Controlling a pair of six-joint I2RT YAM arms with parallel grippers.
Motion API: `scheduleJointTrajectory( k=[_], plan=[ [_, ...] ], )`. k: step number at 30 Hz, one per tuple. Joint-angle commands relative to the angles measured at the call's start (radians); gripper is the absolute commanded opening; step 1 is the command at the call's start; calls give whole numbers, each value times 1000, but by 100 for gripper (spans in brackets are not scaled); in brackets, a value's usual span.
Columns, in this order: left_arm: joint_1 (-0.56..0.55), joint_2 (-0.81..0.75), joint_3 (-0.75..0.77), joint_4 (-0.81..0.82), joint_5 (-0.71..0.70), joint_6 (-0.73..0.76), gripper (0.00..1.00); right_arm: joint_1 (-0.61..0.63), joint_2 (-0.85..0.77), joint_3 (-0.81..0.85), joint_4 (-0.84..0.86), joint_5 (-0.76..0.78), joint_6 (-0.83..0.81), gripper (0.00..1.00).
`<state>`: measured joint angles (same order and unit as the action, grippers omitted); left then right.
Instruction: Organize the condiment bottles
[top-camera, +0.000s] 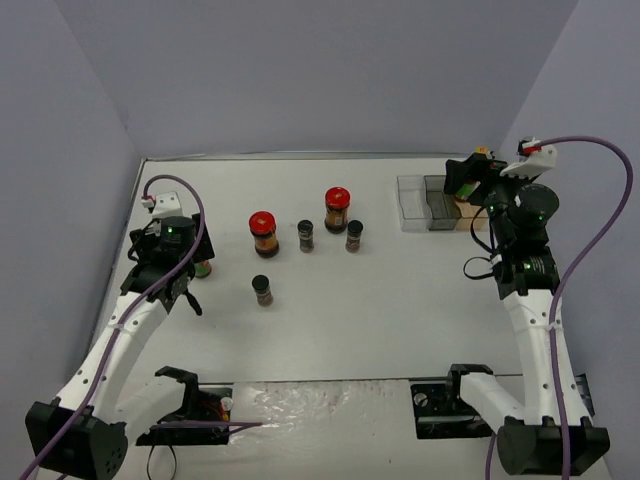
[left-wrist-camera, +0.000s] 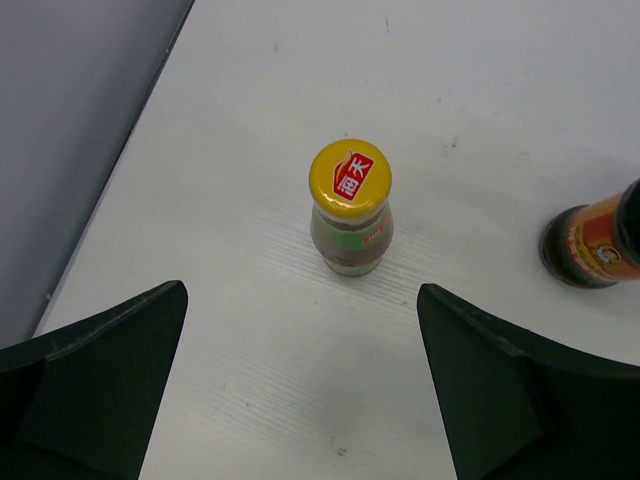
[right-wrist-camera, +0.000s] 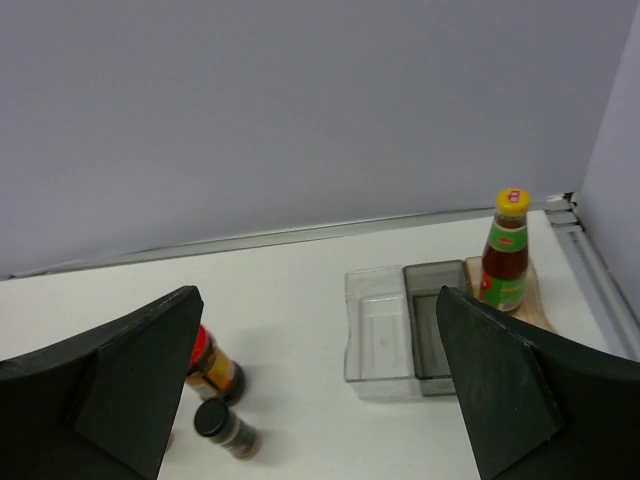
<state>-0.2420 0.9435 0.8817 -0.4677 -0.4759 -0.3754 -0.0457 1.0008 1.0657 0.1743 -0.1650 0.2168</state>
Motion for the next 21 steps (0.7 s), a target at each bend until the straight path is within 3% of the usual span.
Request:
scheduleJointTrajectory(
  k=[1,12,21],
  plan=[
    [86,64,56,206,53,16,97,25,-76,-78,55,-144,131,100],
    [119,225,-12,402,103,98,96,63,-185,-152,47,-255,106,100],
    [118,258,-87,477,134,78,80,115,-219,-163,40,-248,57,100]
  ],
)
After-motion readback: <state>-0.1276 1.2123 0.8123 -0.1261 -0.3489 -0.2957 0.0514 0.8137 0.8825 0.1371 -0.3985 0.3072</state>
